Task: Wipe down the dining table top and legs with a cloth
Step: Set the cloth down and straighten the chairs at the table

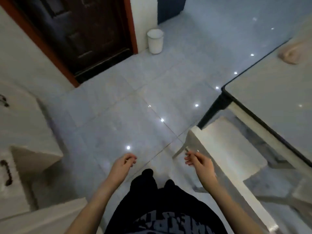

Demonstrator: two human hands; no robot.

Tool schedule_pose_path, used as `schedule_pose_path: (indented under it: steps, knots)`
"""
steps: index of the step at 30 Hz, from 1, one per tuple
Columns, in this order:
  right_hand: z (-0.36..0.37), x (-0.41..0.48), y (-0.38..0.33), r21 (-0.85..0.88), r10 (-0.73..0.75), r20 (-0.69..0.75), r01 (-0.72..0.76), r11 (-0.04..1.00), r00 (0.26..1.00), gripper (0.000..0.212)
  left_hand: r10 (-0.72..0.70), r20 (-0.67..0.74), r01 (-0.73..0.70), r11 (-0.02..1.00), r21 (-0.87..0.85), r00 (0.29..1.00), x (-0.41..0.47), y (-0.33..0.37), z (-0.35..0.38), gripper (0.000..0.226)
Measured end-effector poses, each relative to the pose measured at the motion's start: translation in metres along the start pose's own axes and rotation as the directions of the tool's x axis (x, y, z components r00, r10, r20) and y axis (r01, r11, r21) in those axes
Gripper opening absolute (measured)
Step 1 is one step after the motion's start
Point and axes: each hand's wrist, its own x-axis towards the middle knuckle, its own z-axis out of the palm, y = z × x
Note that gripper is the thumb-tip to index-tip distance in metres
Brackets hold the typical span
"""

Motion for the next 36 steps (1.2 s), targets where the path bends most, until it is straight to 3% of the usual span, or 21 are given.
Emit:
schedule_pose_path:
  steps: [6, 10, 15, 17, 19, 21, 23, 25, 27, 29, 31, 33, 36]
  knots:
    - [0.006, -0.032, 0.001, 0.154, 0.115, -0.363, -0.063, 0.986, 0.925, 0.025, 0.182, 0.335, -0.224, 0.970, 0.090, 0.924, 0.070, 0.083, 0.000, 0.017]
    - [0.019, -0.056, 0.000, 0.248, 0.162, -0.584, -0.015, 0.969, 0.795, 0.023, 0.292, 0.534, -0.424, 0.895, 0.140, 0.793, 0.098, 0.129, 0.015, 0.017]
    - [0.018, -0.083, -0.007, 0.166, 0.138, -0.817, -0.002, 0.986, 0.559, 0.019, 0.392, 0.737, -0.678, 0.725, 0.120, 0.550, 0.104, 0.169, 0.066, 0.012]
    - [0.011, -0.091, -0.004, 0.073, 0.082, -0.887, -0.037, 0.997, 0.455, 0.021, 0.461, 0.785, -0.810, 0.580, 0.087, 0.415, 0.095, 0.182, 0.090, 0.018]
    - [-0.002, -0.098, 0.000, -0.067, -0.024, -0.915, -0.093, 0.993, 0.402, 0.027, 0.503, 0.823, -0.926, 0.370, 0.072, 0.265, 0.088, 0.193, 0.113, 0.034]
    - [-0.017, -0.101, 0.003, -0.266, -0.141, -0.877, -0.221, 0.938, 0.459, 0.033, 0.492, 0.856, -0.983, 0.155, 0.095, 0.161, 0.083, 0.201, 0.137, 0.047]
    - [-0.038, -0.101, 0.006, -0.473, -0.206, -0.793, -0.367, 0.801, 0.574, 0.037, 0.436, 0.889, -0.990, 0.036, 0.136, 0.138, 0.079, 0.206, 0.159, 0.057]
    - [-0.059, -0.097, 0.011, -0.606, -0.223, -0.728, -0.455, 0.653, 0.648, 0.034, 0.352, 0.923, -0.984, -0.022, 0.175, 0.156, 0.074, 0.207, 0.180, 0.056]
    - [-0.081, -0.092, 0.016, -0.658, -0.157, -0.693, -0.528, 0.537, 0.703, 0.049, 0.301, 0.933, -0.970, -0.075, 0.230, 0.198, 0.069, 0.204, 0.194, 0.046]
    - [-0.098, -0.088, 0.018, -0.684, -0.021, -0.659, -0.587, 0.434, 0.752, 0.065, 0.345, 0.906, -0.934, -0.165, 0.316, 0.245, 0.066, 0.202, 0.200, 0.047]
    - [-0.108, -0.084, 0.020, -0.694, 0.084, -0.646, -0.629, 0.351, 0.759, 0.066, 0.415, 0.866, -0.898, -0.205, 0.389, 0.280, 0.066, 0.200, 0.203, 0.054]
    - [-0.114, -0.080, 0.024, -0.692, 0.114, -0.648, -0.644, 0.326, 0.754, 0.067, 0.441, 0.843, -0.880, -0.203, 0.429, 0.308, 0.067, 0.198, 0.207, 0.060]
    - [-0.122, -0.074, 0.033, -0.710, 0.041, -0.646, -0.620, 0.333, 0.762, 0.067, 0.462, 0.826, -0.866, -0.209, 0.455, 0.322, 0.072, 0.197, 0.219, 0.058]
